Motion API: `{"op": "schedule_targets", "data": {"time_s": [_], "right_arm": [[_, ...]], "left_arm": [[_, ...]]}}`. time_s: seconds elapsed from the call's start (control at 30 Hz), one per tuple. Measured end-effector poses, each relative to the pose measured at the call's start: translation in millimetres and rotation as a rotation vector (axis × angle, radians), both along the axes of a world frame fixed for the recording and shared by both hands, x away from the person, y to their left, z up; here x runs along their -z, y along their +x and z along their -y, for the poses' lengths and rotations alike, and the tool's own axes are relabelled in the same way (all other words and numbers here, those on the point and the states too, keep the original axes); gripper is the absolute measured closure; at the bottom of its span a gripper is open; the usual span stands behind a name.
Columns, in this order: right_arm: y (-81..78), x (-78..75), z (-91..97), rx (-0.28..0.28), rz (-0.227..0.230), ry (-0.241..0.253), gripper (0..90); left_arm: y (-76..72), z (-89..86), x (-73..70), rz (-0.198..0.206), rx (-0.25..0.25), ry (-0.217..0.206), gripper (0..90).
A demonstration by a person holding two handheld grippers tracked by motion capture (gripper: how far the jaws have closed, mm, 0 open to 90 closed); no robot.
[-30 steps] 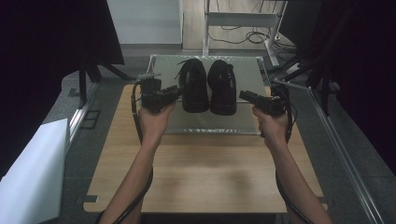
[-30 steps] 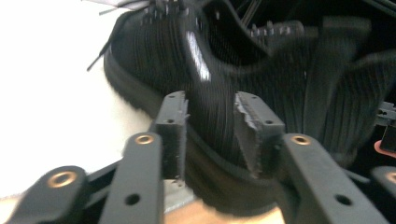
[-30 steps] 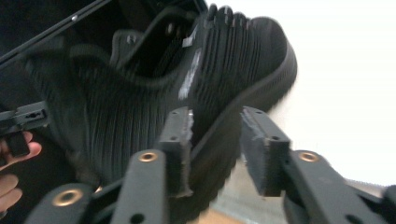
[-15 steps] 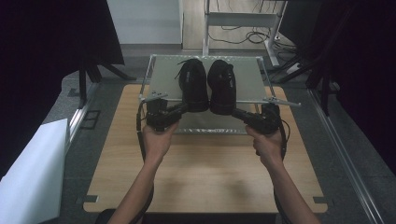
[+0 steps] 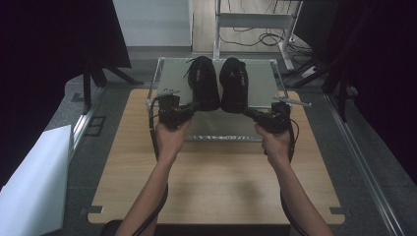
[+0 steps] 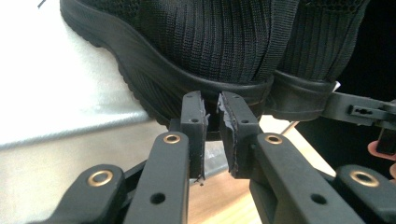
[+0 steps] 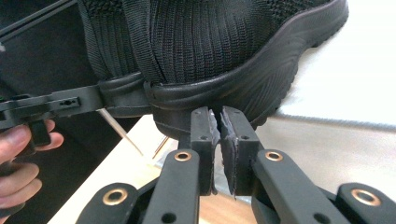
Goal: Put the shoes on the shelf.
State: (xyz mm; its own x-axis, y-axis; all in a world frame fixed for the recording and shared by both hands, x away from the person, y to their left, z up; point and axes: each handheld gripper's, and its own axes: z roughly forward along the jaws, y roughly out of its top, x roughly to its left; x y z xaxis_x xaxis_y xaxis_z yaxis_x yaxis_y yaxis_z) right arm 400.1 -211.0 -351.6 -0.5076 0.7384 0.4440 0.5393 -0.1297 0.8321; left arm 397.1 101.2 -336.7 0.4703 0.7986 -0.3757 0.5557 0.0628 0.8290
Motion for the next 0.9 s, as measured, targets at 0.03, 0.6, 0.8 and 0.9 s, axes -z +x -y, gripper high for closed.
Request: {"op": "schedule_targets", "data": {"time_s": [0.03,0.6,0.8,0.9], "right_arm": [[3.0,0.6,-0.9,0.005,0.000,0.002,83.0],[60.1,-3.4,0.0,0.180,-0.035,-0.065,87.3],[68.3,0.6,-3.0,0.187,-0.052,-0.053,90.0],[71.0,-0.1,-4.8,0.192,-0.049,-0.075,90.0]], "left_arm": [[2.8,1.6,0.3,-0.001,-0.007,0.001,78.8],[68.6,-9.2,2.6,-0.069,-0.158,0.070,87.6],[75.4,-6.2,0.1,-0.073,-0.144,0.118,90.0],[79.3,-4.5,0.2,-0.080,-0.146,0.119,90.0]]}}
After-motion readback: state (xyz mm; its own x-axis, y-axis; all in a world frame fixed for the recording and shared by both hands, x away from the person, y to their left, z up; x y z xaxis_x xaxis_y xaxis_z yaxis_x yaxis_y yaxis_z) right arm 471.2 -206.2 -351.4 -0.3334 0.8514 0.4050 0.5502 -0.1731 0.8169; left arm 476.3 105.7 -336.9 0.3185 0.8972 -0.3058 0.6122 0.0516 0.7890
